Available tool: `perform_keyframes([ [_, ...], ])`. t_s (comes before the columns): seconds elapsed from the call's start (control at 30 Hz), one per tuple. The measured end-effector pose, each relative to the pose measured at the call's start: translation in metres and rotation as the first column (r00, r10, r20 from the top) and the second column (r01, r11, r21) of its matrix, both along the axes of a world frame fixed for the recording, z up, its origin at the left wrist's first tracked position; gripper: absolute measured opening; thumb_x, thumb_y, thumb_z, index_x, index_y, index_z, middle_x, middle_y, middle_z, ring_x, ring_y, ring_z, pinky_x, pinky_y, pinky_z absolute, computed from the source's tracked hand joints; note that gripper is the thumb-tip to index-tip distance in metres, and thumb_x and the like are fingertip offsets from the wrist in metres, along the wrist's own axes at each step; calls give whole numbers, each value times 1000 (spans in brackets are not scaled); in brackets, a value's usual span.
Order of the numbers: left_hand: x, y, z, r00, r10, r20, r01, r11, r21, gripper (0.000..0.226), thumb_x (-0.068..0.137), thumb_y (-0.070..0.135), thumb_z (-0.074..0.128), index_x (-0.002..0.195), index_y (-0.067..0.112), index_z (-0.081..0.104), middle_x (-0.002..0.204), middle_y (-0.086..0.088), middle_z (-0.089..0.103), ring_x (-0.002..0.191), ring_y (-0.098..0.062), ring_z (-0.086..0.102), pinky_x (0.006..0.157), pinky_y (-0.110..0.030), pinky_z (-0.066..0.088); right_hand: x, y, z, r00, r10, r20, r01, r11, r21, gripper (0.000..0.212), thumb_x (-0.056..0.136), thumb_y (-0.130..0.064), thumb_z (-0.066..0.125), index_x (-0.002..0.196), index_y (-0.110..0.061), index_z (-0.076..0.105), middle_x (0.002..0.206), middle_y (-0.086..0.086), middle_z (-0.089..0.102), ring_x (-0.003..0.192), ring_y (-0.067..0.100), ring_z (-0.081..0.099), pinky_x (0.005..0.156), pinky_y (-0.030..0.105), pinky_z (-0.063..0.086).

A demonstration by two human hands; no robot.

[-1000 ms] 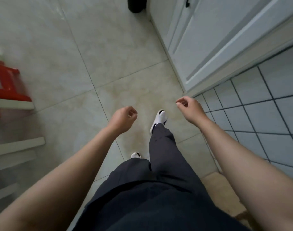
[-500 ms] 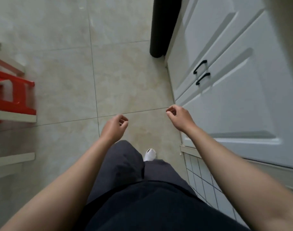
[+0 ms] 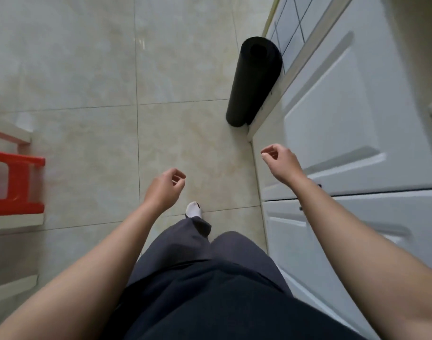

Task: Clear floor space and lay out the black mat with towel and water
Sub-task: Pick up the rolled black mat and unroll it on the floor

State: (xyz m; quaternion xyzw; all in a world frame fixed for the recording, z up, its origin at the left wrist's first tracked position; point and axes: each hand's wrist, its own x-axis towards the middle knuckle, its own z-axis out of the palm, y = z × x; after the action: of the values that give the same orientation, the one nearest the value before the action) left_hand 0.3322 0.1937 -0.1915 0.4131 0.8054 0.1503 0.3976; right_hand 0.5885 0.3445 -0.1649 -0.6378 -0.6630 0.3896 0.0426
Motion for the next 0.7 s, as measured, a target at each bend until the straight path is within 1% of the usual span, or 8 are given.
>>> perform_keyframes([
  [0.1,-12,50,-2,999,-42,2,42,999,-20,18,95,23,52,107,15,63,98,2,64,85,-15,59,72,-28,45,-14,53,5,1000,-8,23,8,1000,5,24,94,-24,52,109,-11,64,108,6,66,90,14,54,79,23,38],
  [0.2,-18,106,-6,999,-44,12,44,998,-38,19,94,22,52,108,14,63,101,-2,66,88,-19,61,75,-31,49,-24,108,8,999,-23,35,23,1000,10,25,94,-25,50,112,-11,62,110,5,63,93,15,53,80,26,39],
  [0.33,-20,195,-21,999,-17,50,19,999,-38,20,93,21,54,108,12,64,103,-7,68,92,-24,63,78,-31,49,-40,194,-2,999,-44,19,43,998,38,27,93,-25,51,115,-12,61,117,7,62,106,21,56,88,30,44],
  [0.37,-19,223,-28,998,5,61,-3,999,-41,21,93,21,54,109,11,63,104,-7,68,93,-25,63,78,-31,48,-44,222,-11,998,-59,22,58,998,37,27,93,-25,52,116,-12,61,119,7,61,109,22,56,89,30,44],
  [0.43,-20,260,-32,996,57,75,-55,998,-32,23,93,21,54,110,10,63,105,-9,67,95,-26,63,78,-31,47,-52,258,-23,996,-87,4,87,996,30,29,92,-25,53,117,-12,59,121,7,60,109,22,56,87,27,42],
  [0.53,-22,324,-42,989,128,79,-126,992,-31,26,94,23,53,114,10,61,108,-7,65,97,-23,61,78,-29,46,-68,322,-47,991,-135,-16,135,991,-19,30,91,-24,53,119,-13,57,125,8,57,110,21,56,88,26,41],
  [0.6,-20,360,-48,984,151,92,-148,988,-40,28,94,24,53,117,11,59,111,-5,65,98,-21,60,77,-27,43,-79,354,-60,985,-170,-7,169,984,-57,33,91,-24,53,122,-13,55,128,7,55,112,21,54,90,26,40],
  [0.7,-16,411,-59,977,170,128,-166,985,-46,30,93,26,53,119,12,58,116,-6,64,104,-24,60,82,-29,44,-92,395,-74,976,-217,-12,215,972,-99,39,92,-24,54,129,-14,49,135,7,49,117,21,51,90,27,41],
])
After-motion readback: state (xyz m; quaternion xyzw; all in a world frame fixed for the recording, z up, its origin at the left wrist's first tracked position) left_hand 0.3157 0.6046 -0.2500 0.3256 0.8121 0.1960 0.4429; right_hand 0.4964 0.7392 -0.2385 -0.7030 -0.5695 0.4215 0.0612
